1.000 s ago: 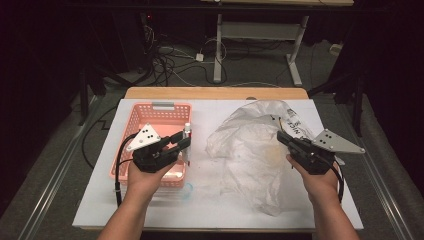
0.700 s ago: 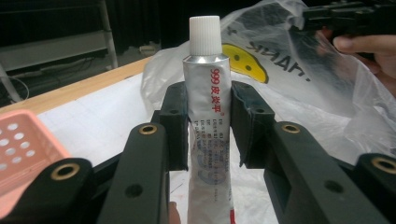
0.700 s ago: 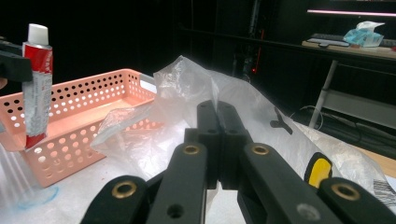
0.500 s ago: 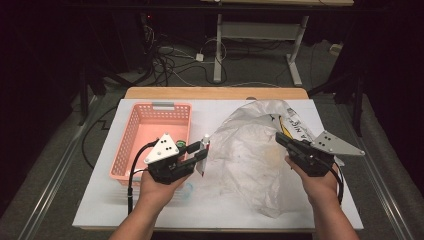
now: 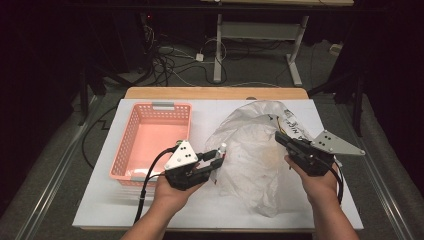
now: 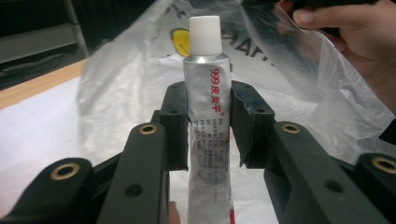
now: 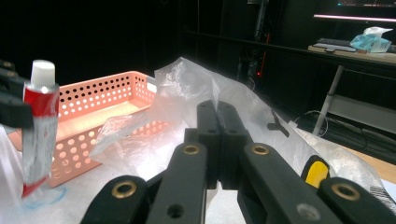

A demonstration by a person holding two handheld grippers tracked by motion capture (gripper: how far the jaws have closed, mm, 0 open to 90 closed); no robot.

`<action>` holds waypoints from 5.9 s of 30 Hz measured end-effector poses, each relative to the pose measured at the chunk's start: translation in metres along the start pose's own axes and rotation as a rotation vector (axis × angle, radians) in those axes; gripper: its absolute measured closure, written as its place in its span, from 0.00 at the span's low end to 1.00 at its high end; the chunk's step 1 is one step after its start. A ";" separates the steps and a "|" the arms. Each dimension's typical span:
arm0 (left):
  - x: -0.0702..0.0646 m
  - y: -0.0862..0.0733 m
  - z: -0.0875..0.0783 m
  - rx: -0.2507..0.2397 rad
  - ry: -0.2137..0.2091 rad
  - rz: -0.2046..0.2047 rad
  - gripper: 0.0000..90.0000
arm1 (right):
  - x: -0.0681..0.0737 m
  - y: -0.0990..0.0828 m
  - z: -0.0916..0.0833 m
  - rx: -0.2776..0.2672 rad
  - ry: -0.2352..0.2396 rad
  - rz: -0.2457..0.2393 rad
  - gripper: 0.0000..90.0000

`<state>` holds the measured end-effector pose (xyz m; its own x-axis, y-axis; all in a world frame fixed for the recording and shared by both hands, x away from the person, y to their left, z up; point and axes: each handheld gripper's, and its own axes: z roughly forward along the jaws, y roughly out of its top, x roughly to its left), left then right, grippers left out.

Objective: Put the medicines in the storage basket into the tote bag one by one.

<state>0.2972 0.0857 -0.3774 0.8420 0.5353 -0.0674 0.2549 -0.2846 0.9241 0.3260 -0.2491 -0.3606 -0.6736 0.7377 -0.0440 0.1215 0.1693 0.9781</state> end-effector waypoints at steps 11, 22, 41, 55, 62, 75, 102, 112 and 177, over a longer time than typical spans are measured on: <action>-0.005 0.006 0.056 0.050 -0.051 -0.002 0.75 | 0.001 -0.001 0.001 0.004 0.000 0.005 1.00; -0.003 0.005 0.092 0.029 -0.039 -0.016 0.75 | -0.002 -0.001 -0.001 -0.002 -0.005 0.009 1.00; 0.028 0.006 0.108 0.099 0.128 0.016 0.75 | -0.004 0.001 -0.008 -0.016 -0.016 0.014 1.00; 0.020 -0.002 0.155 0.168 0.106 0.024 0.74 | -0.004 -0.003 -0.002 -0.013 -0.001 0.025 1.00; 0.017 0.000 0.177 0.175 0.077 0.031 0.74 | -0.004 -0.004 0.000 -0.010 0.003 0.026 1.00; 0.015 -0.010 0.212 0.209 0.081 0.013 0.74 | -0.010 -0.003 -0.002 -0.030 -0.001 0.043 1.00; 0.019 -0.012 0.211 0.222 0.067 -0.043 0.59 | -0.013 -0.005 -0.001 -0.020 -0.005 0.035 1.00; -0.003 -0.021 0.174 0.193 -0.065 -0.047 0.41 | -0.013 -0.004 -0.003 -0.017 -0.007 0.035 1.00; 0.069 -0.043 -0.044 0.136 0.258 -0.179 0.00 | -0.013 -0.004 -0.009 -0.016 -0.015 0.033 1.00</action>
<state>0.3240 0.1698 -0.4050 0.6345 0.7650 -0.1101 0.4631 -0.2623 0.8466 0.3281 -0.2651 -0.3618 -0.6585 0.7524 -0.0145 0.1319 0.1343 0.9821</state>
